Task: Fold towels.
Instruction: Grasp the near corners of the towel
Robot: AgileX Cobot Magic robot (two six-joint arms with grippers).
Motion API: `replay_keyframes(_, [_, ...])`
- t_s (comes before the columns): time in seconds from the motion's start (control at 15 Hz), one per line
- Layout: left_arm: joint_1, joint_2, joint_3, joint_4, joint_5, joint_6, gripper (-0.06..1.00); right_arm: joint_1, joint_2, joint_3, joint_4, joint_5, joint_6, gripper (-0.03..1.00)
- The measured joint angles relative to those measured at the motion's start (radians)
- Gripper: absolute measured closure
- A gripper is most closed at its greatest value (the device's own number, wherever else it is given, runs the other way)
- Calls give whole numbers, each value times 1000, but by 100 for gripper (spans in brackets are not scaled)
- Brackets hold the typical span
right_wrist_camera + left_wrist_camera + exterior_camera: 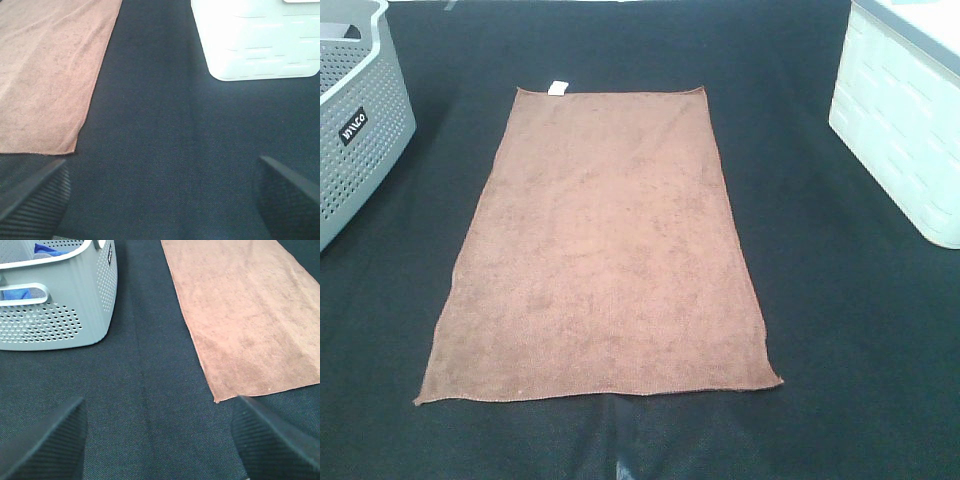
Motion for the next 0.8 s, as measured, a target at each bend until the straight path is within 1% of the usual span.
replay_keyframes(0.8, [0,0,0,0,0,0,19,0,0,0,0,0,0,5])
